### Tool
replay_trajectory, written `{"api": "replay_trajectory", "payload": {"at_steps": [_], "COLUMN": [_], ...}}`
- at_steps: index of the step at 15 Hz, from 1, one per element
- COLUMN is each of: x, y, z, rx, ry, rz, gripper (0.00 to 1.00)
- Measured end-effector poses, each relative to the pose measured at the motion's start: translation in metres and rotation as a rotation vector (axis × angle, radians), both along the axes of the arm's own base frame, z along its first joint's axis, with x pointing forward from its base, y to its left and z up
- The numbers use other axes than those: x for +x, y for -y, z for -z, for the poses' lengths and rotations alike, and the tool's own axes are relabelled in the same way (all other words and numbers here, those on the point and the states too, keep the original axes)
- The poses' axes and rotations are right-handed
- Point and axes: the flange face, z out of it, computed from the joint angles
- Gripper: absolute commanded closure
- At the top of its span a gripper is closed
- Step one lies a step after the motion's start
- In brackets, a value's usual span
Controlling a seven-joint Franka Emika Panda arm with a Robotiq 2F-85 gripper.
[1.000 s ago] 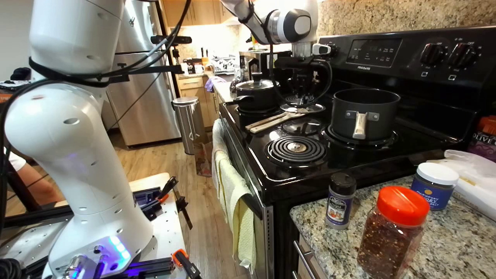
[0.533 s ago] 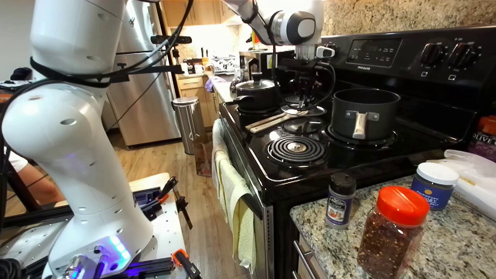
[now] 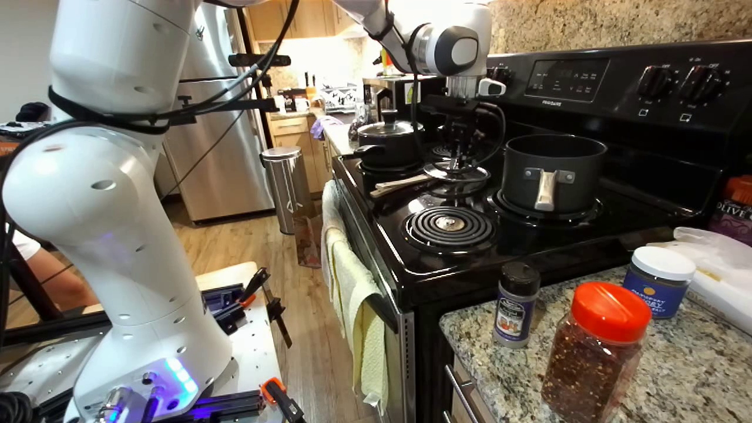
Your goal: Take the lid off the pot on the right and put it on the stove
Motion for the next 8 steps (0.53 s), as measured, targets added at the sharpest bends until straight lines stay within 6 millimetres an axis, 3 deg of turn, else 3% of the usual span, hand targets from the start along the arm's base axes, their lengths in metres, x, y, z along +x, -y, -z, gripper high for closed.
{"api": "replay_trajectory", "payload": {"at_steps": [1,2,8], "x": [0.0000,0.0000,0.0005], "y": [0.0001,0.0002,0.0024], "z": [0.0000,0.0000,-0.0001], "rx": [0.000,0.000,0.000], "ry": [0.000,0.000,0.000], "rz": [0.000,0.000,0.004], "gripper": [0.55,0.54,0.16]}}
